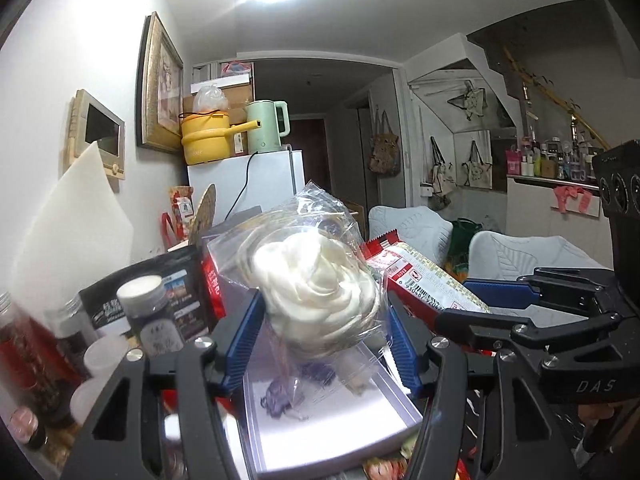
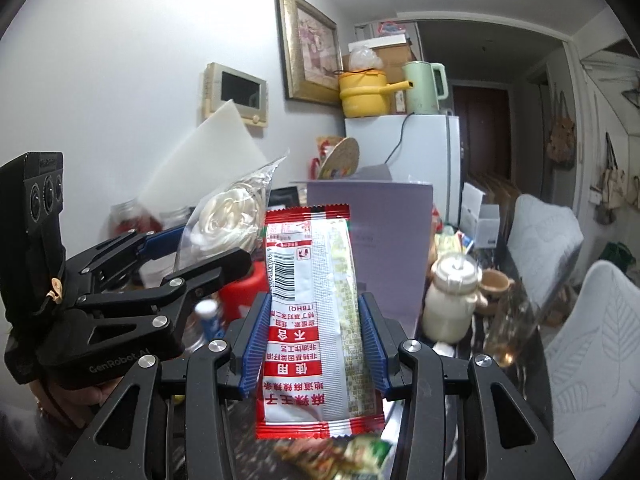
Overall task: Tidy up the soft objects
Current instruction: 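Lift the cable bag in the left tool and packet in the right toward the box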
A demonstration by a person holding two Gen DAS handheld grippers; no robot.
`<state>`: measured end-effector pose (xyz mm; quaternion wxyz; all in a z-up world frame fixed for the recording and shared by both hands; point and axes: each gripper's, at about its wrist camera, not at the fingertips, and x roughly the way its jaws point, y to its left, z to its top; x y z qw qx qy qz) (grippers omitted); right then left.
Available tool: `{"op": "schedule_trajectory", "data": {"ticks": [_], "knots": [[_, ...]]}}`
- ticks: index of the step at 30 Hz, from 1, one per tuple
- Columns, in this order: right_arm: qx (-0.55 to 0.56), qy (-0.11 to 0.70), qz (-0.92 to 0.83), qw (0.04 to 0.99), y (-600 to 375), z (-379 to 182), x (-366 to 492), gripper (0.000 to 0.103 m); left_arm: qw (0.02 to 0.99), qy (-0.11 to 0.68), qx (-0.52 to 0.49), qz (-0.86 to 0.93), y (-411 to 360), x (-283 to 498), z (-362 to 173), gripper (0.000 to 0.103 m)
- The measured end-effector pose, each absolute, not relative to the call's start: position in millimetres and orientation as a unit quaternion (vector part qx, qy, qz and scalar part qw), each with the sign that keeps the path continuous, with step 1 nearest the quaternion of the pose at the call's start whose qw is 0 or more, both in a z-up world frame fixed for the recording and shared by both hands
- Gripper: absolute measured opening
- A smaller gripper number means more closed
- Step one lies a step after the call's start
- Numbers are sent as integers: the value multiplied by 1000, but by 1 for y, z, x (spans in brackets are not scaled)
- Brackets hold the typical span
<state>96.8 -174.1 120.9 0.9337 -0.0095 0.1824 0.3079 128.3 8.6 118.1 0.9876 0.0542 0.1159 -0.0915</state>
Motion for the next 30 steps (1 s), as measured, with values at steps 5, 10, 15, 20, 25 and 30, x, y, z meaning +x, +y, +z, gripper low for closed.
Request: {"op": "schedule_trajectory", "data": {"ticks": [5, 10, 15, 20, 25, 30], "knots": [[-11, 181, 307, 934, -170, 121, 128, 43, 988, 114, 58, -83, 12, 158, 117, 59], [-6, 190, 300, 935, -169, 112, 157, 43, 988, 128, 50, -70, 18, 192, 106, 59], [1, 206, 296, 933, -166, 98, 186, 43, 986, 152, 48, -57, 25, 222, 90, 59], [10, 223, 289, 931, -163, 83, 213, 43, 981, 186, 46, -44, 30, 251, 72, 59], [17, 244, 281, 928, -159, 68, 237, 43, 973, 221, 51, -33, 28, 272, 52, 59], [22, 260, 274, 926, -158, 57, 257, 43, 965, 255, 57, -24, 27, 291, 32, 59]]}}
